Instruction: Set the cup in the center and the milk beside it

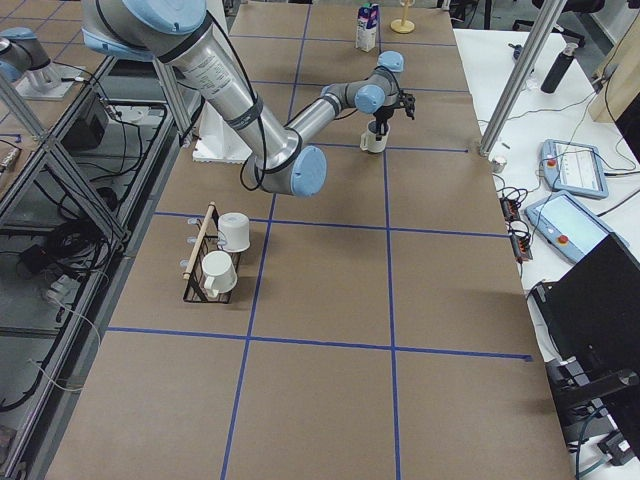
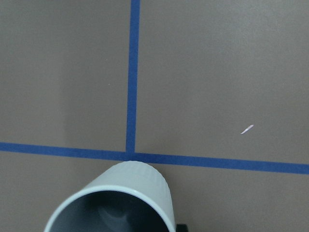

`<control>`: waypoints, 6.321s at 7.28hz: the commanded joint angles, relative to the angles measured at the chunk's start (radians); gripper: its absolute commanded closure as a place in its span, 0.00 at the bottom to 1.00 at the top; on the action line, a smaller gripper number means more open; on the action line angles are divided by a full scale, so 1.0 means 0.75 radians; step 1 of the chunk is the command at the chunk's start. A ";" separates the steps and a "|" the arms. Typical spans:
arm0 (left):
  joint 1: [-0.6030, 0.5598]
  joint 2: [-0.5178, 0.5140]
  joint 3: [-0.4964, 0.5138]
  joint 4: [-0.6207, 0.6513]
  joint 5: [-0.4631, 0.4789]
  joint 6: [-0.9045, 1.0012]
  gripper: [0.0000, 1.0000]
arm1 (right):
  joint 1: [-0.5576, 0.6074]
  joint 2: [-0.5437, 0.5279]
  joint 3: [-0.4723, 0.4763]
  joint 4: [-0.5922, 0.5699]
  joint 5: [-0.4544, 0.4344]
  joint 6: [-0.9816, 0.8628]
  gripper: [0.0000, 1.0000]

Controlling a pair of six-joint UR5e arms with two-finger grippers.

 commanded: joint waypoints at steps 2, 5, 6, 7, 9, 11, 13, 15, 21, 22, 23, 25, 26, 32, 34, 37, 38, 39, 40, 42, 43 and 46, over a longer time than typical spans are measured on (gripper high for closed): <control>0.000 -0.003 0.002 0.000 0.000 -0.001 0.01 | 0.014 -0.005 0.048 -0.002 0.000 0.001 0.00; 0.002 -0.107 -0.020 0.027 0.012 -0.007 0.02 | 0.134 -0.066 0.119 -0.016 0.050 -0.007 0.00; 0.016 -0.133 -0.026 0.016 0.091 0.017 0.02 | 0.173 -0.119 0.156 -0.016 0.053 -0.008 0.00; 0.061 -0.134 -0.027 0.014 0.161 0.161 0.02 | 0.224 -0.182 0.215 -0.057 0.059 -0.010 0.00; 0.167 -0.144 -0.012 -0.022 0.296 0.307 0.02 | 0.304 -0.262 0.409 -0.344 0.073 -0.221 0.00; 0.229 -0.142 0.006 -0.043 0.286 0.312 0.02 | 0.320 -0.263 0.432 -0.407 0.077 -0.251 0.00; 0.272 -0.138 0.023 -0.045 0.284 0.312 0.02 | 0.320 -0.277 0.441 -0.407 0.080 -0.251 0.00; 0.307 -0.146 0.051 -0.055 0.284 0.314 0.02 | 0.321 -0.279 0.441 -0.407 0.080 -0.251 0.00; 0.309 -0.148 0.186 -0.217 0.278 0.310 0.02 | 0.320 -0.279 0.443 -0.407 0.077 -0.239 0.00; 0.329 -0.148 0.186 -0.215 0.278 0.304 0.02 | 0.320 -0.281 0.441 -0.407 0.077 -0.241 0.00; 0.352 -0.148 0.190 -0.213 0.278 0.302 0.02 | 0.320 -0.281 0.441 -0.407 0.077 -0.241 0.00; 0.354 -0.140 0.192 -0.211 0.276 0.304 0.02 | 0.323 -0.283 0.443 -0.407 0.077 -0.239 0.00; 0.354 -0.132 0.192 -0.211 0.276 0.304 0.02 | 0.323 -0.283 0.443 -0.407 0.075 -0.239 0.00; 0.356 -0.121 0.184 -0.207 0.178 0.296 0.29 | 0.331 -0.285 0.457 -0.411 0.077 -0.239 0.00; 0.356 -0.127 0.184 -0.203 0.182 0.296 0.75 | 0.331 -0.293 0.457 -0.409 0.077 -0.239 0.00; 0.354 -0.148 0.137 -0.152 0.119 0.296 1.00 | 0.329 -0.297 0.459 -0.409 0.077 -0.235 0.00; 0.346 -0.205 0.068 0.017 0.098 0.296 1.00 | 0.327 -0.297 0.467 -0.409 0.086 -0.230 0.00; 0.346 -0.258 -0.009 0.174 0.098 0.296 1.00 | 0.329 -0.299 0.469 -0.409 0.086 -0.230 0.00; 0.350 -0.329 -0.061 0.293 0.094 0.255 1.00 | 0.331 -0.299 0.473 -0.409 0.088 -0.230 0.00; 0.392 -0.521 -0.069 0.319 0.088 -0.122 1.00 | 0.331 -0.336 0.514 -0.407 0.110 -0.230 0.00; 0.476 -0.638 -0.061 0.309 0.051 -0.360 1.00 | 0.331 -0.352 0.528 -0.403 0.114 -0.230 0.00; 0.764 -0.912 -0.025 0.286 0.130 -0.848 1.00 | 0.333 -0.379 0.549 -0.397 0.116 -0.232 0.00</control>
